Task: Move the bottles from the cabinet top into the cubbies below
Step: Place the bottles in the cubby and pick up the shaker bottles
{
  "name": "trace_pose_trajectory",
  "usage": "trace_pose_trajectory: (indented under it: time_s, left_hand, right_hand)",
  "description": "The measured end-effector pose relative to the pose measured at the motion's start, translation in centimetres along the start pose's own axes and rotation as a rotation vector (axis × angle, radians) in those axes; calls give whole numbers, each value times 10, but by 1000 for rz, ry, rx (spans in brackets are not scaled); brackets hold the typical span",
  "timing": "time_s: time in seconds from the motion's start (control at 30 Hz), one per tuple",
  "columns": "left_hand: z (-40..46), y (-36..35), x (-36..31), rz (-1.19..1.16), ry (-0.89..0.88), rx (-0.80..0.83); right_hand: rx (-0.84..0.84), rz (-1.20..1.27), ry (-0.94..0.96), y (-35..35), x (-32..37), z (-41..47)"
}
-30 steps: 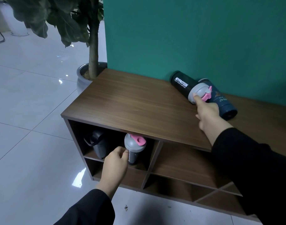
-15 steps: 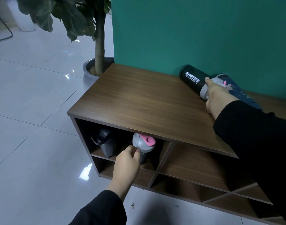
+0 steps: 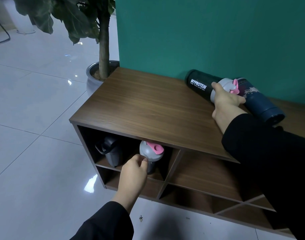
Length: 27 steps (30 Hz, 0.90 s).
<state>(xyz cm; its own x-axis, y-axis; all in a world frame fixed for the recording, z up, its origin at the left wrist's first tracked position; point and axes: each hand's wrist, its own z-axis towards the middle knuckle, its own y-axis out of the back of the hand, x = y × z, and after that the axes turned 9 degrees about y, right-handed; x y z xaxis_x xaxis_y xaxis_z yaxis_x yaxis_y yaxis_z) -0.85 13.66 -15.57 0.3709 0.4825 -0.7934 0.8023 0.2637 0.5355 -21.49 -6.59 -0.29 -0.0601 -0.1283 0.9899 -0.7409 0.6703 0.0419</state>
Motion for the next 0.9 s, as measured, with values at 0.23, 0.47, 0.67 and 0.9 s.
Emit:
trace_pose_trajectory:
  time_s: [0.23, 0.47, 0.67, 0.9]
  left_hand:
    - [-5, 6, -2, 20, -19, 14]
    - [-17, 13, -2, -13, -31, 43]
    - [-30, 13, 0, 30, -60, 82]
    - [-34, 2, -1, 162, -92, 174]
  right_hand:
    - [27, 31, 401, 43, 5, -27]
    - [255, -22, 740, 153, 22, -108]
    - [453, -203, 620, 252, 0, -183]
    - [567, -413, 482, 269, -111, -162]
